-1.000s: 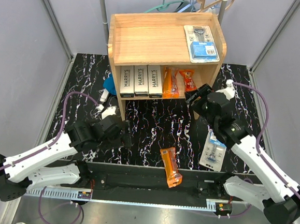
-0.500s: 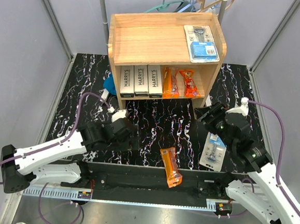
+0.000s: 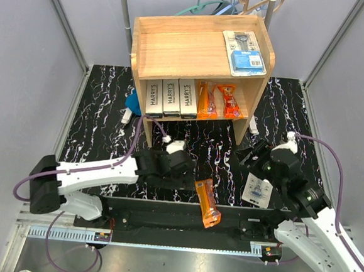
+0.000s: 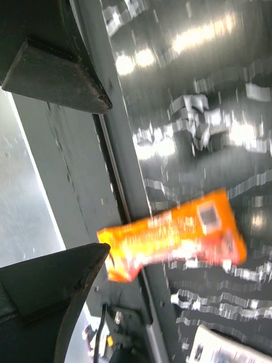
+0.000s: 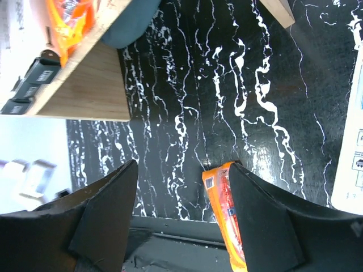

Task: Place and organize the shaving razors onto the shelf

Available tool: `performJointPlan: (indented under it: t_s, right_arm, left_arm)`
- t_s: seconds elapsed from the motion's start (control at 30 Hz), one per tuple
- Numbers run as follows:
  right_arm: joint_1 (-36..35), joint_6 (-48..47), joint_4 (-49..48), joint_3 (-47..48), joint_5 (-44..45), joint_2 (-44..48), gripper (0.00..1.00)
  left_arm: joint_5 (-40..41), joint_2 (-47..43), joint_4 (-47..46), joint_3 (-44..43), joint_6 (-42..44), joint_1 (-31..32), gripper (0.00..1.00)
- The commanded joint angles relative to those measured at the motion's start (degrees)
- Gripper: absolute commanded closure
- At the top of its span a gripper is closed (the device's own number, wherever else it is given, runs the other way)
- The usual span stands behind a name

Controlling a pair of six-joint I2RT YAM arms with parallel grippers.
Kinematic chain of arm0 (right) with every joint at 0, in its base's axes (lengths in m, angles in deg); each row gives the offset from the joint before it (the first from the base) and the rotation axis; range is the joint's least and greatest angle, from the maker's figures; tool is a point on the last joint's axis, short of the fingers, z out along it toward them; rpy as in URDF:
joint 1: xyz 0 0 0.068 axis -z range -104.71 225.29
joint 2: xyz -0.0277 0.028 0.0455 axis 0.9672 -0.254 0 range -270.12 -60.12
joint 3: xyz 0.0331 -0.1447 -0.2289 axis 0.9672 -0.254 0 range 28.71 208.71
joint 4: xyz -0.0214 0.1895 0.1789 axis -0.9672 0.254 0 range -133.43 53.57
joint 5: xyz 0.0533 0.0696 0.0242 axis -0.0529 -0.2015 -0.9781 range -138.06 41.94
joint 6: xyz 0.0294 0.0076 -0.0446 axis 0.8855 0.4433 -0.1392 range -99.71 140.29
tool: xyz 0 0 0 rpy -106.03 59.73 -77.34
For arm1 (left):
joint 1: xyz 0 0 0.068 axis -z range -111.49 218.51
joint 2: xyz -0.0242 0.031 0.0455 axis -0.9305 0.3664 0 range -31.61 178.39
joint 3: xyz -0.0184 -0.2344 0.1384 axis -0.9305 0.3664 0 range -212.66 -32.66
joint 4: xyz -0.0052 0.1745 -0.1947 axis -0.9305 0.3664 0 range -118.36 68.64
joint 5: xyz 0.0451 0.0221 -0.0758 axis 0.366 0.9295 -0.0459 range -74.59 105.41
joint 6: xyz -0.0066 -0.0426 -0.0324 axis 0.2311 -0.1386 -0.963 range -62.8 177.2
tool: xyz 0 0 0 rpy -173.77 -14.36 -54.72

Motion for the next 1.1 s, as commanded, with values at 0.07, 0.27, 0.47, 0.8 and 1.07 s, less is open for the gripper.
performJointPlan:
  t_s: [0.07,0.27,0.47,0.8,1.07]
  right_arm:
    - [0.2,1.3,3.8,-0.2,0.5,3.8,0.26]
    - [0.2,2.2,6.0,-0.1,-0.2,7.4,0.26]
    - [0.2,2.7,9.2,0.2,-1.1,10.9,0.27]
    - [0.2,3.3,11.4,-0.9,-3.5,14.9,0.28]
    - [0.2,3.4,11.3,-2.0,-4.2,17.4,0.28]
  left_arm:
    - [-4.5,10.5,-7.9,-7.8,-1.7,2.8,0.01]
    - [-10.0,19.6,-15.9,-8.3,-5.8,4.2,0.01]
    - [-12.8,26.8,-20.3,-9.4,-7.3,4.3,0.09]
    - [-13.5,32.4,-21.9,-10.0,-6.8,3.6,0.35]
    - [-13.0,30.9,-23.1,-7.8,-6.9,3.5,0.84]
